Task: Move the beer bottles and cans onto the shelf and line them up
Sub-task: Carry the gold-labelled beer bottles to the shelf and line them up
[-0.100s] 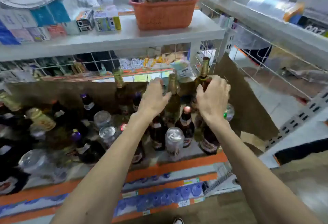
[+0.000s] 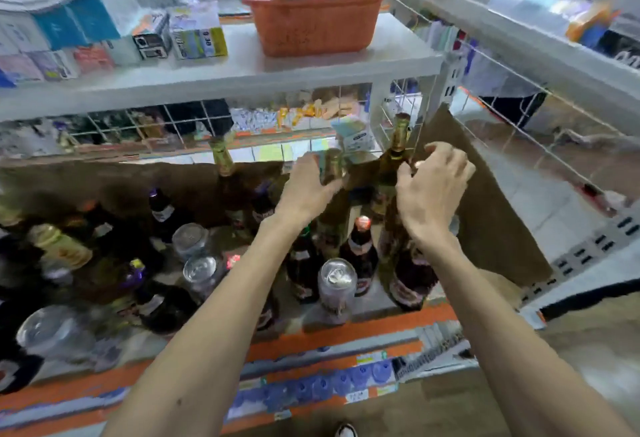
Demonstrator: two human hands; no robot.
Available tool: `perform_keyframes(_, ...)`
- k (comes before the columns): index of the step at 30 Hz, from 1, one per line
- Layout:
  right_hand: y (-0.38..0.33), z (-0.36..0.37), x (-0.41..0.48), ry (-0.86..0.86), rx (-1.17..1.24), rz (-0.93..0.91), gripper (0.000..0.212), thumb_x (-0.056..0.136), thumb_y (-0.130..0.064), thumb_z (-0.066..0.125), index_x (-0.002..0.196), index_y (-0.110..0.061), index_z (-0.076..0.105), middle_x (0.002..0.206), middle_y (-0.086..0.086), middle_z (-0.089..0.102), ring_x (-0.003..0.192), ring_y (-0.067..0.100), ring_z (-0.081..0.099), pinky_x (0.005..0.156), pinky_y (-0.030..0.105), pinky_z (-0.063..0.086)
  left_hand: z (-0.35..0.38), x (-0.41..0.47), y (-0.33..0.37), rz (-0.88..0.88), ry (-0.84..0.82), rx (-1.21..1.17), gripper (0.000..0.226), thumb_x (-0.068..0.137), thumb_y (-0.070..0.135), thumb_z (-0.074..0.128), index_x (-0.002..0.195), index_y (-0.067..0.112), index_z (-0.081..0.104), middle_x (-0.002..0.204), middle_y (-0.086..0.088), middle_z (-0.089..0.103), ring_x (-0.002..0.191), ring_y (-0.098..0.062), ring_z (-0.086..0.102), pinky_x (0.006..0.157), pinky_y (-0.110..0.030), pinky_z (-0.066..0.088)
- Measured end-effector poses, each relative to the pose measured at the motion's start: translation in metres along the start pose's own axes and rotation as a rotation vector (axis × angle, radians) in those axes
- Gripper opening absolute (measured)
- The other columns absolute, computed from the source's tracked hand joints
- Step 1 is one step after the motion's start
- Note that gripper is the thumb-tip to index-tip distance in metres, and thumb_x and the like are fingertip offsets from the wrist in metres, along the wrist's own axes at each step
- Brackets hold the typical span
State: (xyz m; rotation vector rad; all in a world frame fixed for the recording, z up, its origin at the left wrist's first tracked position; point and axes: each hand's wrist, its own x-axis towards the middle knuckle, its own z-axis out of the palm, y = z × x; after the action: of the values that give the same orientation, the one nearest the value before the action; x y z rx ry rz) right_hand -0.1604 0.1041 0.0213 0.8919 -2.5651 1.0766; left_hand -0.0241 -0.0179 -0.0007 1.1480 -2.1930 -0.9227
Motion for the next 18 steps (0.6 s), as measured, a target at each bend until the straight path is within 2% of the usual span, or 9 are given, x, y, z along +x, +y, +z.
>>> perform_keyframes(3, 0.008, 0.008, 0.014, -0.064, 0.054, 0.053, 0.043, 0.089, -0.026, 0.062, 0.124, -0.007, 0.045, 0.128, 0.017, 0.046, 0.116, 0.036, 0.044, 0.095, 0.042, 0.039, 0.01, 0.017, 0.004, -0.05, -0.106, 0.0, 0.052, 0.085, 0.032, 0.074, 0.126, 0.011, 0.051, 0.11, 0.001, 0.058, 0.1, -0.014, 0.055, 0.081, -0.028, 0.043)
perform_keyframes(6, 0.011, 0.015, 0.014, -0.16, 0.119, 0.13, 0.037, 0.092, -0.029, 0.061, 0.121, -0.01, 0.046, 0.122, 0.013, 0.054, 0.11, 0.034, 0.053, 0.084, 0.04, 0.043, 0.014, 0.029, -0.007, -0.058, -0.138, 0.041, 0.05, 0.085, 0.033, 0.074, 0.125, 0.01, 0.053, 0.113, -0.003, 0.061, 0.103, -0.019, 0.059, 0.082, -0.032, 0.047)
perform_keyframes(9, 0.013, 0.013, 0.002, -0.202, 0.141, 0.182, 0.026, 0.094, -0.029, 0.06, 0.109, -0.014, 0.046, 0.106, 0.008, 0.061, 0.101, 0.034, 0.058, 0.073, 0.033, 0.035, 0.012, 0.033, -0.013, -0.058, -0.173, 0.042, 0.043, 0.083, 0.035, 0.076, 0.117, 0.014, 0.06, 0.109, -0.002, 0.065, 0.099, -0.02, 0.062, 0.077, -0.03, 0.047)
perform_keyframes(12, 0.012, 0.009, -0.01, -0.205, 0.173, 0.229, 0.021, 0.096, -0.026, 0.058, 0.103, -0.015, 0.042, 0.093, 0.003, 0.055, 0.094, 0.032, 0.057, 0.073, 0.032, 0.033, 0.011, 0.028, -0.015, -0.042, -0.148, -0.014, 0.038, 0.08, 0.032, 0.078, 0.111, 0.015, 0.063, 0.106, -0.002, 0.067, 0.099, -0.02, 0.063, 0.079, -0.032, 0.047)
perform_keyframes(14, 0.011, 0.009, -0.012, -0.216, 0.134, 0.22, 0.02, 0.097, -0.026, 0.057, 0.1, -0.015, 0.04, 0.093, 0.006, 0.057, 0.092, 0.032, 0.056, 0.073, 0.032, 0.032, 0.013, 0.023, -0.012, -0.039, -0.132, -0.024, 0.036, 0.082, 0.029, 0.077, 0.11, 0.014, 0.063, 0.104, -0.003, 0.067, 0.097, -0.02, 0.06, 0.084, -0.035, 0.047)
perform_keyframes(18, 0.007, 0.013, -0.004, -0.269, 0.085, 0.198, 0.023, 0.097, -0.029, 0.059, 0.098, -0.01, 0.046, 0.102, 0.015, 0.065, 0.097, 0.04, 0.059, 0.072, 0.034, 0.033, 0.015, 0.018, -0.01, -0.004, -0.102, -0.027, 0.025, 0.087, 0.027, 0.072, 0.106, 0.013, 0.063, 0.097, -0.002, 0.065, 0.088, -0.017, 0.057, 0.074, -0.028, 0.039)
